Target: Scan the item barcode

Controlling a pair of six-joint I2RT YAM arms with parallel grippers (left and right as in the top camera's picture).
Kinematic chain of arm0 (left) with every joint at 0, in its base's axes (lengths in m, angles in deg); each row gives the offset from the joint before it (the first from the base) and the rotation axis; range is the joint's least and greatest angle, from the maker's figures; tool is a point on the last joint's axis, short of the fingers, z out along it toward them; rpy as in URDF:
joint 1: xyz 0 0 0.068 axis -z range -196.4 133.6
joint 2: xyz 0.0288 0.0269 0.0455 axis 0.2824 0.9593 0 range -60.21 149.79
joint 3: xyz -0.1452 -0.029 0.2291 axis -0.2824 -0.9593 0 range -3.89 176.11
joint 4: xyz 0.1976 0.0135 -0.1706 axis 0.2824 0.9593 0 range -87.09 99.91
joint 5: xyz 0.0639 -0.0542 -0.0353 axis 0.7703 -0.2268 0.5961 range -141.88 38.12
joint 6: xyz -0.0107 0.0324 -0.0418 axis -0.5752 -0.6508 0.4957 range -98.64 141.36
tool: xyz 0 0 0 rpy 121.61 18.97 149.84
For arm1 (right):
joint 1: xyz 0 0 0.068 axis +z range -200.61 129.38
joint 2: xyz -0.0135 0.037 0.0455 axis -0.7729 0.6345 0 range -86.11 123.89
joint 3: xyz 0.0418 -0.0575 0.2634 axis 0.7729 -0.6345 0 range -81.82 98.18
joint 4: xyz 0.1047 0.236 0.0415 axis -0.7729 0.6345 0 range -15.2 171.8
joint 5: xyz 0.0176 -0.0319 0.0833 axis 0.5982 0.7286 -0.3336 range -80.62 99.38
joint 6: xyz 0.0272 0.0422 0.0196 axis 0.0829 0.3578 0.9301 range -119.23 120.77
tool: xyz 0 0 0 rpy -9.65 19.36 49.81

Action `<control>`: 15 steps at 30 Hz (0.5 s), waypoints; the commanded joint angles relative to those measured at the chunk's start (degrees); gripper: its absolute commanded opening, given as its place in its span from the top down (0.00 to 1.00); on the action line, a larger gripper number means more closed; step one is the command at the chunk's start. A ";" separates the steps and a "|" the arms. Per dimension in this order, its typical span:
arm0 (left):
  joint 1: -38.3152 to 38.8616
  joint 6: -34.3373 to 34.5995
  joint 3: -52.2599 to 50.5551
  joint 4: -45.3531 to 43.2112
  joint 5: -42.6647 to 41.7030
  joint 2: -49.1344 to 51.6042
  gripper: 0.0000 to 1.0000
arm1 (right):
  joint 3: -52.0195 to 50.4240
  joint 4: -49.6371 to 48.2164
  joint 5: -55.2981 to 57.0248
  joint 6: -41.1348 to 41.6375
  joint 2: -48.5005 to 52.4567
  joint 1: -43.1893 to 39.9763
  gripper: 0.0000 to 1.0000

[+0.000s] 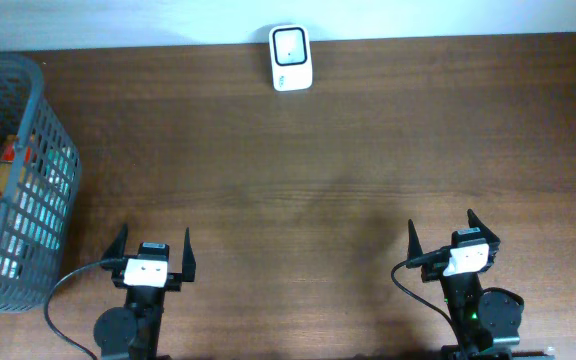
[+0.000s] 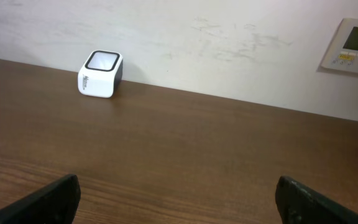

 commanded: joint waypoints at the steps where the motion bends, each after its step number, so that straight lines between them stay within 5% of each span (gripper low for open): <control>1: 0.20 -0.52 -0.46 -0.11 0.46 -0.61 0.01 | -0.52 0.02 0.28 -0.04 -0.33 -0.07 0.01; 15: 0.20 -0.52 -0.46 -0.11 0.44 -0.61 0.01 | -0.52 0.02 0.28 -0.04 -0.33 -0.07 0.01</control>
